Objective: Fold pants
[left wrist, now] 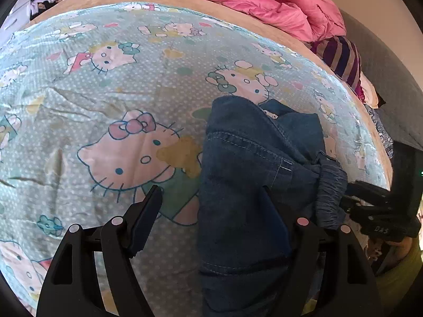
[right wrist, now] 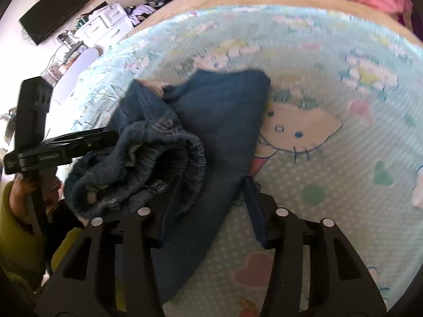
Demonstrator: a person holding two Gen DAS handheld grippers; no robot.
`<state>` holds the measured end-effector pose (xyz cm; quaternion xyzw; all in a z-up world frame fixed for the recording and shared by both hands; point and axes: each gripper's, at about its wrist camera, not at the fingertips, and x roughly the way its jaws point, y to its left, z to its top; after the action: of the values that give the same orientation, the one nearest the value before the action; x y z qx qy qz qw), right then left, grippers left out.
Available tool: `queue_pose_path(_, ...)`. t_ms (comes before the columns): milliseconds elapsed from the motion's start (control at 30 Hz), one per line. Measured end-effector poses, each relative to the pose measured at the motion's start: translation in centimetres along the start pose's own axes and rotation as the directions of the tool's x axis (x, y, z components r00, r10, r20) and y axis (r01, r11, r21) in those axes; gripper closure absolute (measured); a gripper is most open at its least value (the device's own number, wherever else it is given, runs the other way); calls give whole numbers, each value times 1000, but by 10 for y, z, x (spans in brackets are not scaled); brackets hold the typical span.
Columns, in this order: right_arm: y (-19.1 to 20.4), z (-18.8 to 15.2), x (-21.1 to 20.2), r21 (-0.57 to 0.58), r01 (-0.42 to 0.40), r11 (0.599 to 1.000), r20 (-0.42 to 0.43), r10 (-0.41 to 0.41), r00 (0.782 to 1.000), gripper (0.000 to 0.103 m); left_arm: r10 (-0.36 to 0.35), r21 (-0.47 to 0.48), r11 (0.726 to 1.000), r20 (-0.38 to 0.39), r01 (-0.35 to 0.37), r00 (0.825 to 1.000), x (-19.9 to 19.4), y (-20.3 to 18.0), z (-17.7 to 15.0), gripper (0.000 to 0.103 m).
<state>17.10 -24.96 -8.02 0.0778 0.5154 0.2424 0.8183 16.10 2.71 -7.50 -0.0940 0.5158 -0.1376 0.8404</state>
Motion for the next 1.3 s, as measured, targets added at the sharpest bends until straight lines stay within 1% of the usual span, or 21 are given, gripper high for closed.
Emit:
queue_pose_path(133, -4, 4, 4, 35, -36, 999, 8, 35, 999, 55, -6, 1, 1000, 0, 6, 1000, 4, -3, 1, 30)
queue_pose_path(233, -9, 9, 5, 48, -57, 997, 14, 56, 998, 54, -31, -4, 1000, -2, 31, 1000, 9, -6, 2, 31)
queue_pose_path(267, -9, 11, 6, 45, -60, 997, 17, 59, 998, 54, -31, -2, 1000, -1, 31, 1000, 10, -7, 3, 39)
queue_pose_path(300, -8, 12, 7, 38, -61, 997, 18, 61, 998, 55, -54, -2, 999, 1, 54, 999, 11, -10, 3, 47)
queue_pose_path(333, -6, 13, 7, 24, -79, 997, 21, 78, 997, 65, -69, -6, 998, -3, 69, 998, 13, -12, 3, 58)
queue_pose_path(367, -5, 14, 7, 20, -105, 994, 22, 104, 994, 84, -57, 0, 998, 2, 57, 998, 13, -15, 3, 62)
queue_pose_path(467, 2, 18, 3, -6, -116, 993, 52, 116, 992, 93, -39, 22, 999, 30, 38, 999, 7, -23, 4, 75)
queue_pose_path(500, 5, 21, -1, -24, -115, 993, 70, 116, 991, 93, -38, 27, 999, 39, 37, 999, 4, -24, 5, 76)
queue_pose_path(633, 15, 40, -11, -87, -109, 990, 122, 119, 985, 93, -26, 46, 999, 64, 23, 998, -4, -27, 15, 77)
queue_pose_path(767, 16, 65, -13, -116, -98, 988, 160, 116, 980, 93, -5, 47, 999, 97, 0, 995, -9, -25, 32, 77)
queue_pose_path(833, 18, 77, -11, -140, -79, 987, 178, 103, 979, 93, 15, 56, 998, 118, -21, 993, -12, -26, 42, 77)
queue_pose_path(967, 17, 97, -3, -152, -61, 986, 192, 90, 977, 93, 50, 63, 996, 146, -59, 988, -10, -26, 63, 77)
queue_pose_path(1167, 9, 116, 13, -145, -29, 989, 189, 56, 980, 93, 87, 70, 992, 169, -100, 982, 2, -25, 84, 77)
queue_pose_path(1300, -2, 111, 32, -110, 8, 994, 130, 6, 992, 92, 102, 56, 992, 139, -111, 985, 19, -20, 83, 76)
